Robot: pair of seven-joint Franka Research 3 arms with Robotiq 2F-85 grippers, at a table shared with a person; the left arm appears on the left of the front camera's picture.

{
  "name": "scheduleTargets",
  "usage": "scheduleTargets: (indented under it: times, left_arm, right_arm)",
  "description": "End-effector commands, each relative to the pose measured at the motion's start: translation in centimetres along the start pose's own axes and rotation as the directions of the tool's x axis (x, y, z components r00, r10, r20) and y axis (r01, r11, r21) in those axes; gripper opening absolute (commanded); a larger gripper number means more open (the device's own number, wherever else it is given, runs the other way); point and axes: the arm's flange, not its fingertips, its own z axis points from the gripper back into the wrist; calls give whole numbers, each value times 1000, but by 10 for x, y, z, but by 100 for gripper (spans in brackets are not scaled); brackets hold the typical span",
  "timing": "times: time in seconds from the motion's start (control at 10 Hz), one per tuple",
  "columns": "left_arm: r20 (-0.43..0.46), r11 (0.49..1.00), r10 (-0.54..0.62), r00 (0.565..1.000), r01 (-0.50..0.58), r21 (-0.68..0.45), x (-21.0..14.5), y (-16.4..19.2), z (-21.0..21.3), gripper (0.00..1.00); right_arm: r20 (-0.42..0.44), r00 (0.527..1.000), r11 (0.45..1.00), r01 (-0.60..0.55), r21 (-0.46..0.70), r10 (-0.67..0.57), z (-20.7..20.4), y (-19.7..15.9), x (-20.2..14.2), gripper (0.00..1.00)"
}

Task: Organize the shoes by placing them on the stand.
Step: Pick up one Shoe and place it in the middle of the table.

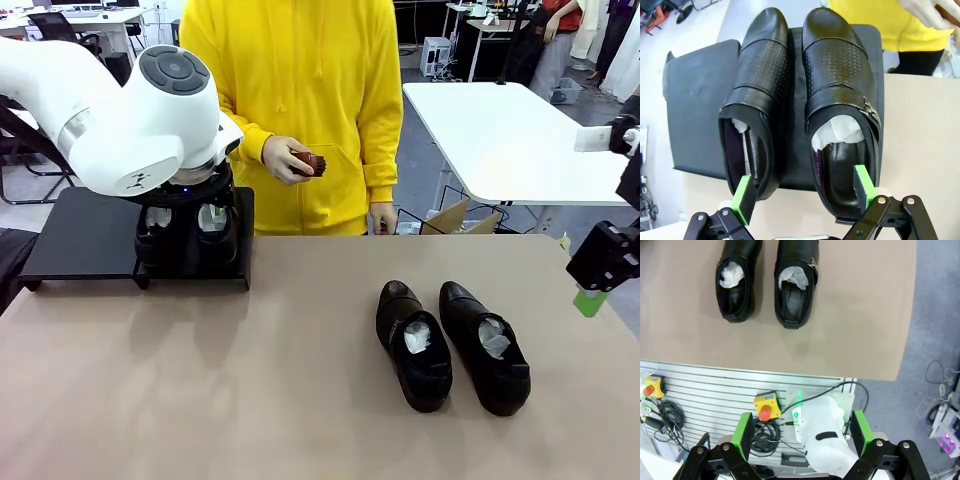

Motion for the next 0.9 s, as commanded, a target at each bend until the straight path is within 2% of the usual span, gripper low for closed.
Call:
scheduleTargets:
  times: [0.0, 0.2, 0.5, 0.6, 0.8]
  left_arm:
    - [17, 1000, 0, 1000, 0, 7, 2, 0, 1, 100]
    - [1, 1000, 0, 1000, 0, -1, 0, 0, 0, 100]
    - [-122, 989, 3, 993, -21, -144, -20, 6, 99, 100]
    - [-162, 979, -8, 987, -26, -204, -29, 14, 120, 100]
    - [-188, 953, -29, 982, -30, -303, -39, 32, 148, 100]
  right_arm:
    - [11, 1000, 1000, -3, 12, 2, 1, 0, 3, 100]
    - [11, 1000, 1000, -3, 12, 2, 1, 0, 3, 100]
    - [11, 1000, 1000, -3, 12, 2, 1, 0, 3, 100]
    - [11, 1000, 1000, -3, 12, 2, 1, 0, 3, 100]
    - [11, 1000, 1000, -3, 12, 2, 1, 0, 3, 100]
